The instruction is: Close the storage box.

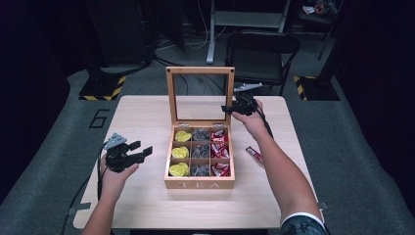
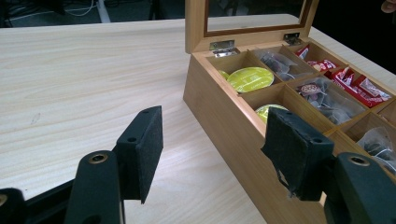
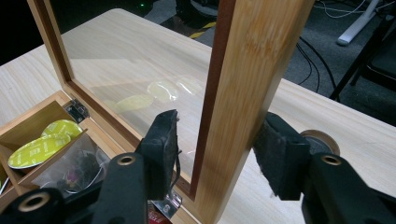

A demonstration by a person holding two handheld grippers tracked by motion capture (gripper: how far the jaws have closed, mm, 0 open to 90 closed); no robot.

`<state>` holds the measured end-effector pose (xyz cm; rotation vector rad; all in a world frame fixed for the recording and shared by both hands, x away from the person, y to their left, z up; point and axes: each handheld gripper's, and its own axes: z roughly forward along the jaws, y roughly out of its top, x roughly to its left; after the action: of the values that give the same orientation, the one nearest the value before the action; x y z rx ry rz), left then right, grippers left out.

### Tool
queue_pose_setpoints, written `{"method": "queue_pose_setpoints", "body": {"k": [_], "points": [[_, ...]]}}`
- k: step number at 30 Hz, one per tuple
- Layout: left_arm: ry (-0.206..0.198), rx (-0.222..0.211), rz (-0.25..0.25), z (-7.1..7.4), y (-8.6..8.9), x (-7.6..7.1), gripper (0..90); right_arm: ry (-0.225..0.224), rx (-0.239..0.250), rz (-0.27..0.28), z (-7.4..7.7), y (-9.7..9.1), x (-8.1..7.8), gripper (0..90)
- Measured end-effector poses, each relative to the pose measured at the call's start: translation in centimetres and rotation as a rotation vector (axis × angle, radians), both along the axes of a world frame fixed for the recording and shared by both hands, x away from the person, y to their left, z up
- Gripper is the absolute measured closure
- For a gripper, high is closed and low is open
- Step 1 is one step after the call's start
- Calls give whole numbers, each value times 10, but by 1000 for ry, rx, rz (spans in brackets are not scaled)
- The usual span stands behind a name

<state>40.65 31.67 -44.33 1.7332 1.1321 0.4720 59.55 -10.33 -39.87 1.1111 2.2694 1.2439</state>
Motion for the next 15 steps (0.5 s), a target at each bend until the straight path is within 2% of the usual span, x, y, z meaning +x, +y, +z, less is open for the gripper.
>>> {"method": "queue_pose_setpoints", "body": {"k": [9,11,15], "points": [[-1,-5,1,1,3,0,376,20,2,14,4,1,4,534],[-1,-5,2,1,3,0,375,23,-2,7,5,1,4,569],[0,-2,-2,1,2,0,375,41,17,16,7,-2,4,593]]}}
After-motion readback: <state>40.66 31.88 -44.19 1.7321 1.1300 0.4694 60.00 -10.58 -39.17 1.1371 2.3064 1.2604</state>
